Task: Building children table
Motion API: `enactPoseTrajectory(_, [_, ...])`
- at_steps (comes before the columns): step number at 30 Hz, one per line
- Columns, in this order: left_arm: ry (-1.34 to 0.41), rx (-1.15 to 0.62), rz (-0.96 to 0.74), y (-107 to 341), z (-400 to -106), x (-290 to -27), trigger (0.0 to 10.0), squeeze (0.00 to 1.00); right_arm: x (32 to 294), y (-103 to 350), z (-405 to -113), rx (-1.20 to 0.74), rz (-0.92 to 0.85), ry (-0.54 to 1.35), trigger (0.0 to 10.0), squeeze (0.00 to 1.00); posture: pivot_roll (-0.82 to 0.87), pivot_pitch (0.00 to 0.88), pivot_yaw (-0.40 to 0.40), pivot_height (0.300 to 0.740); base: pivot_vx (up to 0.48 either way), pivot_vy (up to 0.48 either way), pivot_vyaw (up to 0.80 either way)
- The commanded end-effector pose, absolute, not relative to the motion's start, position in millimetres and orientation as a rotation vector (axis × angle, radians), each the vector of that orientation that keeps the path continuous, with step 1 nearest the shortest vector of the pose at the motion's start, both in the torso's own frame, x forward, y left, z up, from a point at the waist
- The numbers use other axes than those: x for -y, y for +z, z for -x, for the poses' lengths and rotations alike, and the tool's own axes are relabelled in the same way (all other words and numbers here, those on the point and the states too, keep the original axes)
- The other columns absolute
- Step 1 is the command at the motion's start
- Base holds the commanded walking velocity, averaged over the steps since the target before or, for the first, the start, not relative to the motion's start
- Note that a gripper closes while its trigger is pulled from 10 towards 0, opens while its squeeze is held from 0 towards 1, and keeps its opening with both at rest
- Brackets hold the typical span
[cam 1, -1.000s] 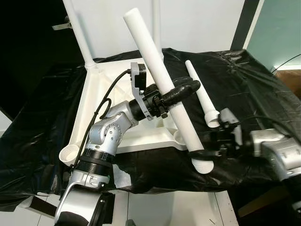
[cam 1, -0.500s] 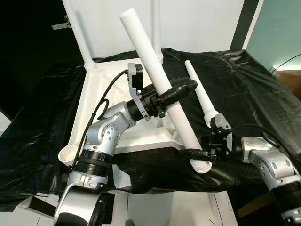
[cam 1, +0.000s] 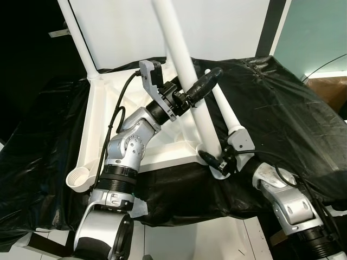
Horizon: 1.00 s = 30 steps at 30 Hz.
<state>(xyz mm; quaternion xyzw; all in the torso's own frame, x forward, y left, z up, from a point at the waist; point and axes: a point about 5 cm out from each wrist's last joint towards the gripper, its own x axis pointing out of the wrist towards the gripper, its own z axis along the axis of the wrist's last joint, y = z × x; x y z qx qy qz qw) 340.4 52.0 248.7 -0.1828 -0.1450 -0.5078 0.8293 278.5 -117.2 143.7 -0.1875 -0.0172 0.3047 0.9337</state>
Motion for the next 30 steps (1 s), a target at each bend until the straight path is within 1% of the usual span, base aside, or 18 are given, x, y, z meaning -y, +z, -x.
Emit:
enactPoseTrajectory(1, [-1.075, 0.300, 0.349, 252.2, -341.3, -42.8, 10.0, 0.02, 103.8, 135.2, -273.2, 0.008, 0.427, 0.660, 0.0, 0.00, -0.18, 0.007, 0.067, 0.740, 0.000, 0.000, 0.00])
enactPoseTrajectory(2, [-1.056, 0.292, 0.340, 251.4, -343.1, -41.9, 10.0, 0.02, 104.1, 137.1, -273.9, 0.016, 0.432, 0.611, 0.0, 0.00, -0.18, 0.007, 0.067, 0.740, 0.000, 0.000, 0.00])
enactPoseTrajectory(4, [-1.056, 0.292, 0.340, 251.4, -343.1, -41.9, 10.0, 0.02, 104.1, 137.1, -273.9, 0.016, 0.432, 0.611, 0.0, 0.00, -0.18, 0.007, 0.067, 0.740, 0.000, 0.000, 0.00])
enactPoseTrajectory(5, [-1.031, 0.284, 0.336, 251.0, -346.0, -42.1, 0.6, 0.00, 105.9, 139.4, -274.7, 0.028, 0.423, 0.559, 0.0, 0.00, -0.19, 0.005, 0.066, 0.740, 0.000, 0.000, 0.00])
enactPoseTrajectory(6, [-1.026, 0.298, 0.343, 252.0, -347.1, -43.2, 0.0, 0.00, 105.9, 139.9, -273.7, 0.032, 0.407, 0.531, 0.0, 0.00, -0.19, 0.005, 0.066, 0.740, 0.000, 0.000, 0.00])
enactPoseTrajectory(11, [-1.020, 0.320, 0.352, 253.8, -347.7, -44.0, 0.0, 0.00, 104.5, 138.3, -271.7, 0.031, 0.383, 0.497, 0.0, 0.00, -0.19, 0.009, 0.066, 0.740, 0.000, 0.000, 0.00])
enactPoseTrajectory(12, [-1.024, 0.331, 0.355, 255.0, -347.0, -43.6, 0.0, 0.00, 104.5, 138.1, -271.6, 0.030, 0.372, 0.485, 3.7, 0.00, -0.19, 0.012, 0.068, 0.740, 0.000, 0.000, 0.00])
enactPoseTrajectory(13, [-1.024, 0.331, 0.355, 255.0, -347.0, -43.6, 0.0, 0.00, 104.5, 138.1, -271.6, 0.030, 0.372, 0.485, 3.7, 0.00, -0.19, 0.012, 0.068, 0.740, 0.000, 0.000, 0.00])
enactPoseTrajectory(14, [-1.028, 0.338, 0.355, 255.8, -346.4, -43.1, 0.0, 0.00, 105.3, 138.9, -272.4, 0.029, 0.370, 0.471, 10.0, 0.00, -0.20, 0.012, 0.068, 0.740, 0.000, 0.000, 0.00])
enactPoseTrajectory(19, [-1.044, 0.351, 0.349, 256.6, -344.6, -42.2, 0.0, 0.00, 107.3, 143.7, -274.4, 0.040, 0.376, 0.447, 10.0, 0.00, -0.20, 0.011, 0.068, 0.740, 0.000, 0.000, 0.00])
enactPoseTrajectory(20, [-1.054, 0.354, 0.346, 256.6, -343.5, -41.7, 0.0, 0.00, 107.9, 146.3, -275.3, 0.043, 0.369, 0.441, 10.0, 1.00, -0.19, 0.008, 0.067, 0.740, 0.000, 0.000, 0.00])
enactPoseTrajectory(23, [-1.077, 0.360, 0.341, 256.3, -341.2, -40.9, 0.0, 0.00, 107.3, 152.0, -276.1, 0.048, 0.337, 0.449, 10.0, 1.00, -0.19, 0.006, 0.066, 0.740, 0.000, 0.000, 0.00])
enactPoseTrajectory(24, [-1.104, 0.361, 0.341, 255.4, -339.0, -40.3, 0.0, 0.00, 104.8, 155.6, -275.4, 0.038, 0.311, 0.481, 10.0, 1.00, -0.19, 0.002, 0.064, 0.740, 0.000, 0.000, 0.00])
enactPoseTrajectory(25, [-1.146, 0.366, 0.354, 254.7, -335.3, -40.2, 0.0, 0.00, 99.7, 160.0, -272.1, 0.030, 0.294, 0.547, 10.0, 0.77, -0.19, 0.001, 0.063, 0.740, 0.000, 0.000, 0.00])
enactPoseTrajectory(26, [-1.146, 0.366, 0.354, 254.7, -335.3, -40.2, 0.0, 0.00, 99.7, 160.0, -272.1, 0.030, 0.294, 0.547, 10.0, 0.77, -0.19, 0.001, 0.063, 0.740, 0.000, 0.000, 0.00])
enactPoseTrajectory(27, [-1.192, 0.372, 0.370, 254.2, -331.3, -40.7, 0.0, 0.00, 95.4, 165.1, -268.6, 0.026, 0.277, 0.607, 10.0, 0.00, -0.19, 0.000, 0.063, 0.740, 0.000, 0.000, 0.00])
enactPoseTrajectory(29, [-1.264, 0.380, 0.384, 253.7, -324.8, -41.6, 0.0, 0.00, 91.4, 173.2, -264.0, 0.030, 0.263, 0.677, 10.0, 0.00, -0.19, 0.001, 0.061, 0.740, 0.000, 0.000, 0.00])
enactPoseTrajectory(30, [-1.264, 0.380, 0.384, 253.7, -324.8, -41.6, 0.0, 0.00, 91.4, 173.2, -264.0, 0.030, 0.263, 0.677, 10.0, 0.00, -0.19, 0.001, 0.061, 0.740, 0.000, 0.000, 0.00])
